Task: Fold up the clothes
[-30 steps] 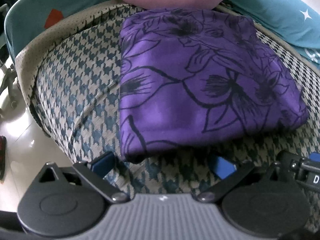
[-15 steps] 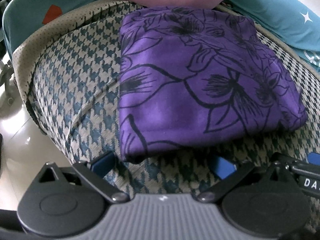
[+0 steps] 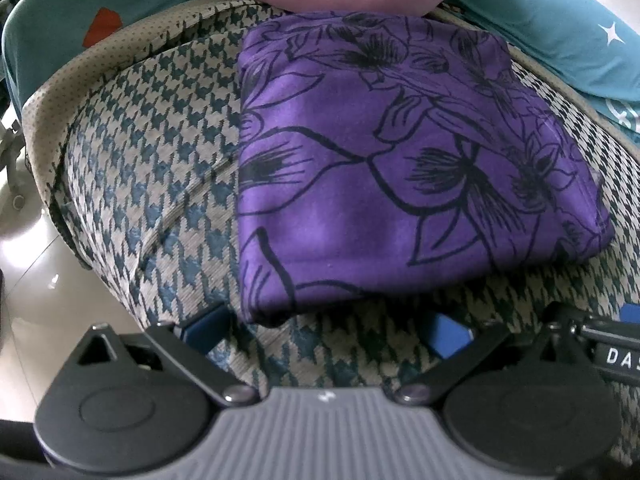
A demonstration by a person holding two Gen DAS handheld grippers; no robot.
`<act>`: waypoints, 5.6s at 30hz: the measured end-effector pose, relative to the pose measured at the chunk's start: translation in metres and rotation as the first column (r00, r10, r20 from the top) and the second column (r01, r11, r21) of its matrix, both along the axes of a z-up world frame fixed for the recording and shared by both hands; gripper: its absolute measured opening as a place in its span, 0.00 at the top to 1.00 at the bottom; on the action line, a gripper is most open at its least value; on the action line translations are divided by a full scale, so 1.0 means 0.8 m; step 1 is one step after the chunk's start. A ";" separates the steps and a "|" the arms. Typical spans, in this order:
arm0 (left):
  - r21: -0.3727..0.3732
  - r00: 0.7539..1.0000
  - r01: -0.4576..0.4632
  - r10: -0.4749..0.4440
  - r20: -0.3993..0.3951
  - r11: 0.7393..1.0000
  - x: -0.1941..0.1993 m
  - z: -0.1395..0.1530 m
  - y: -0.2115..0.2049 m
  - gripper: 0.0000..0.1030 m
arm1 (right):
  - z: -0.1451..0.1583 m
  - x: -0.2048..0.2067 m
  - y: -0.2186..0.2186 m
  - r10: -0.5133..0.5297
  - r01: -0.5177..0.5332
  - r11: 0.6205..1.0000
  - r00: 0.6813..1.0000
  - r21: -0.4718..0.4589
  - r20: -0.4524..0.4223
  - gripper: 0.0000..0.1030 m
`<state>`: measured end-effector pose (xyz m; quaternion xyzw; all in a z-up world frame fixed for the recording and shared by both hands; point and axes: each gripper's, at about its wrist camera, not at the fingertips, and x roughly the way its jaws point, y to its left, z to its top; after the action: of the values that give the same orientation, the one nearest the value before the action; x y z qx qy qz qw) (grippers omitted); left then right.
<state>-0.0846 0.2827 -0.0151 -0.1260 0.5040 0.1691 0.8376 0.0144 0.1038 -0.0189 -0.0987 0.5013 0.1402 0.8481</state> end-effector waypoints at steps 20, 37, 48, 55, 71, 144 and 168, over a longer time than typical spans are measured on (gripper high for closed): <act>0.014 1.000 0.008 -0.007 -0.002 1.000 -0.001 0.003 -0.004 0.00 | 0.023 -0.004 -0.006 0.005 -0.009 0.998 0.998 0.061 0.058 0.02; 0.029 1.000 -0.004 0.003 0.025 1.000 -0.010 0.027 -0.011 0.00 | 0.046 -0.019 -0.002 0.039 -0.055 0.986 0.994 0.159 0.099 0.02; 0.036 1.000 -0.003 0.002 0.023 0.999 -0.015 0.031 -0.014 0.00 | 0.050 -0.021 -0.004 0.041 -0.060 0.983 0.993 0.175 0.112 0.02; 0.005 1.000 -0.001 0.001 0.005 1.000 -0.016 0.027 -0.012 0.00 | 0.048 -0.022 0.002 0.058 -0.077 0.983 0.992 0.168 0.111 0.02; 0.018 1.000 0.000 0.000 -0.011 1.000 -0.016 0.025 -0.010 0.00 | 0.045 -0.022 0.011 0.080 -0.096 0.984 0.991 0.152 0.108 0.02; 0.013 1.000 0.004 -0.004 -0.004 1.000 -0.016 0.029 0.001 0.00 | 0.044 -0.022 0.018 0.097 -0.114 0.985 0.988 0.133 0.123 0.02; 0.019 1.000 -0.003 0.004 -0.025 1.000 -0.013 0.027 -0.002 0.00 | 0.047 -0.022 0.016 0.096 -0.113 0.984 0.987 0.134 0.131 0.02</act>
<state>-0.0948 0.2809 0.0065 -0.1170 0.5126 0.1769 0.8320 -0.0031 0.1169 0.0184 -0.0731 0.4304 0.2133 0.8740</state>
